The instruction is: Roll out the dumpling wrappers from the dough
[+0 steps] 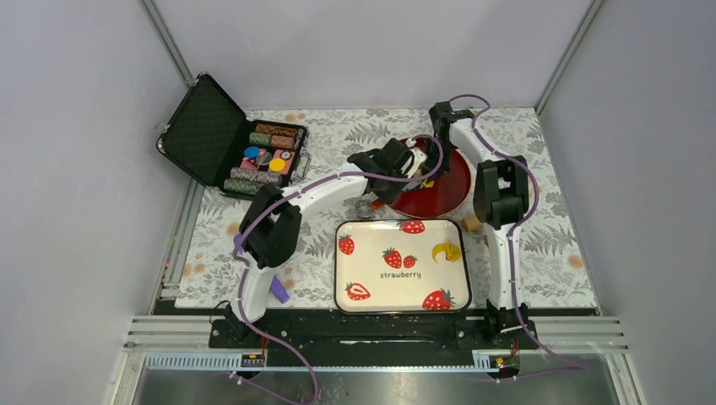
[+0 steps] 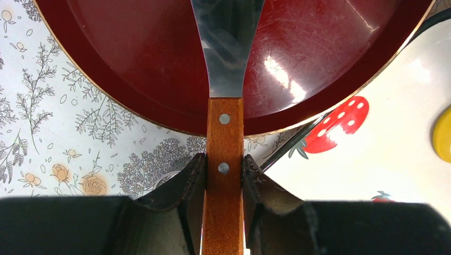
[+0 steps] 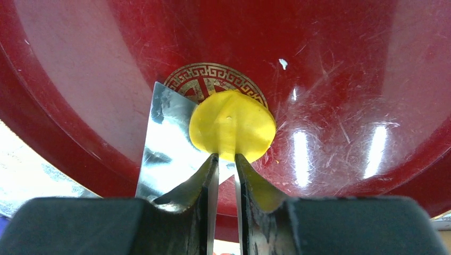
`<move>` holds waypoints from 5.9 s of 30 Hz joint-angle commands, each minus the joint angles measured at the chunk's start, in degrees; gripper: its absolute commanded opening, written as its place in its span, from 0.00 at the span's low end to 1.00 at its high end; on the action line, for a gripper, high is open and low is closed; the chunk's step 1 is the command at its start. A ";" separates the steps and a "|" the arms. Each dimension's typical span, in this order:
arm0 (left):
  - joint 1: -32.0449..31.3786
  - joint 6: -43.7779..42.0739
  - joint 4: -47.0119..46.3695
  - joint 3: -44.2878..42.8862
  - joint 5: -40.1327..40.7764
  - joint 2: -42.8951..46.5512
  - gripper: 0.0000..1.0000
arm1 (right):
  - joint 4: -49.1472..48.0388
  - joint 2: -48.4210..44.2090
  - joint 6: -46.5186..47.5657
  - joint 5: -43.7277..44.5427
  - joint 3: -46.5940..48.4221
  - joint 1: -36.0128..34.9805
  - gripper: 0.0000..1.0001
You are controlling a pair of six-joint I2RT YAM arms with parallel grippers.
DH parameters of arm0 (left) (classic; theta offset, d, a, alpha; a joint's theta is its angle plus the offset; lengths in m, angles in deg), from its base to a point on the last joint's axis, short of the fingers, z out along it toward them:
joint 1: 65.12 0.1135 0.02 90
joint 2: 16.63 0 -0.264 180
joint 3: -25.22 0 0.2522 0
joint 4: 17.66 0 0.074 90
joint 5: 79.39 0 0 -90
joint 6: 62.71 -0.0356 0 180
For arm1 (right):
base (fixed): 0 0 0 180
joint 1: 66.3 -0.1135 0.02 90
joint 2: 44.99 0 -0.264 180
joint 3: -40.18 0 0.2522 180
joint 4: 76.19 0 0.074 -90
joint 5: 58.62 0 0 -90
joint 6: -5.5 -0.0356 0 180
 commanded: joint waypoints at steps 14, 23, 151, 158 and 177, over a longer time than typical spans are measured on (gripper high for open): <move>0.13 -0.49 4.00 -1.61 4.25 8.07 0.00 | 3.78 1.78 1.94 1.67 4.43 -0.69 0.27; 0.26 0.75 2.58 6.51 8.37 17.55 0.00 | 4.12 -3.28 1.64 -0.75 3.66 -0.70 0.35; 33.66 6.28 -83.23 89.07 22.89 58.22 0.99 | -98.33 -78.33 20.96 29.07 -106.86 1.11 0.95; 35.94 2.59 -100.95 89.60 22.71 45.74 0.99 | -101.37 -68.74 23.18 21.96 -101.63 5.81 0.94; 39.67 4.07 -98.90 87.50 15.32 42.22 0.99 | -111.60 -56.62 19.86 25.07 -100.26 9.50 1.00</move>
